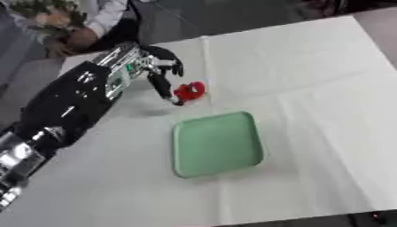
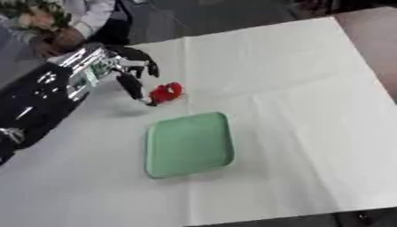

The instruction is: Pick up objects on the table and place them in the box.

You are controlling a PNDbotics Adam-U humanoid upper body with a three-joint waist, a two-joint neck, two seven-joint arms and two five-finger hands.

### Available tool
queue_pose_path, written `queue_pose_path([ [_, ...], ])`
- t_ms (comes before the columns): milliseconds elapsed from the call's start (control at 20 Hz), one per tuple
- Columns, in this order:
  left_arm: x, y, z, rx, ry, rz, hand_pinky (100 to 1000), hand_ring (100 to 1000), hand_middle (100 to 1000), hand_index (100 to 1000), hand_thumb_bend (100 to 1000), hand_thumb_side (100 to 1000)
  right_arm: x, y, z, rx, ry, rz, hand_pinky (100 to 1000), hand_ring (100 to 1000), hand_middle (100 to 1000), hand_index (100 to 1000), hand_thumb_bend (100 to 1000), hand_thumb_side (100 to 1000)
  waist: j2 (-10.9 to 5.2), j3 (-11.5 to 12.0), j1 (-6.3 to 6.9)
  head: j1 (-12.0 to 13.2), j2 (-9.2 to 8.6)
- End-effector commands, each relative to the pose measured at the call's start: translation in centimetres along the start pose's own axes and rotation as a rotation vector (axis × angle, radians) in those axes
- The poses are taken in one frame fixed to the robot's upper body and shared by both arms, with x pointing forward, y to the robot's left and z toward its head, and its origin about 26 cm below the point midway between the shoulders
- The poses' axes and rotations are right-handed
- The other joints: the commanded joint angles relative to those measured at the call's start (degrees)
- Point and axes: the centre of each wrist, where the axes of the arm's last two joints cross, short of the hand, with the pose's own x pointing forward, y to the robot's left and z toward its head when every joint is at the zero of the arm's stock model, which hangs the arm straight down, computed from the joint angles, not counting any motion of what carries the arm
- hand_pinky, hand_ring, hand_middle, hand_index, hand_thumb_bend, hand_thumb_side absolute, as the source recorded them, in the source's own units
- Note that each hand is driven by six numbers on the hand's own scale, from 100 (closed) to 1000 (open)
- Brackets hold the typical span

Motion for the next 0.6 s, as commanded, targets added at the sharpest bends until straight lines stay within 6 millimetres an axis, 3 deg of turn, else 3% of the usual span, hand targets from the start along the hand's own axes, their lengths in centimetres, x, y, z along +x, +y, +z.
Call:
queue_pose_path([
  [50, -0.75, 1.27, 0.44, 0.044, 0.017, -0.007, 514, 656, 807, 867, 497, 406, 0.26, 0.21, -0.95, -0.006, -0.035, -0.011, 100, 408, 365, 440, 158, 405, -0.50, -0.2, -0.29, 0.8, -0.05],
  [600, -1.01, 0.64, -0.25, 0.064, 0.017, 0.005, 516, 672, 811, 871, 481, 393, 0.16, 0.76, -1.47, -0.026, -0.053, -0.035, 100, 423, 375, 439, 159, 406, -0.02, -1.6, 0.04, 1.9, -0.05],
])
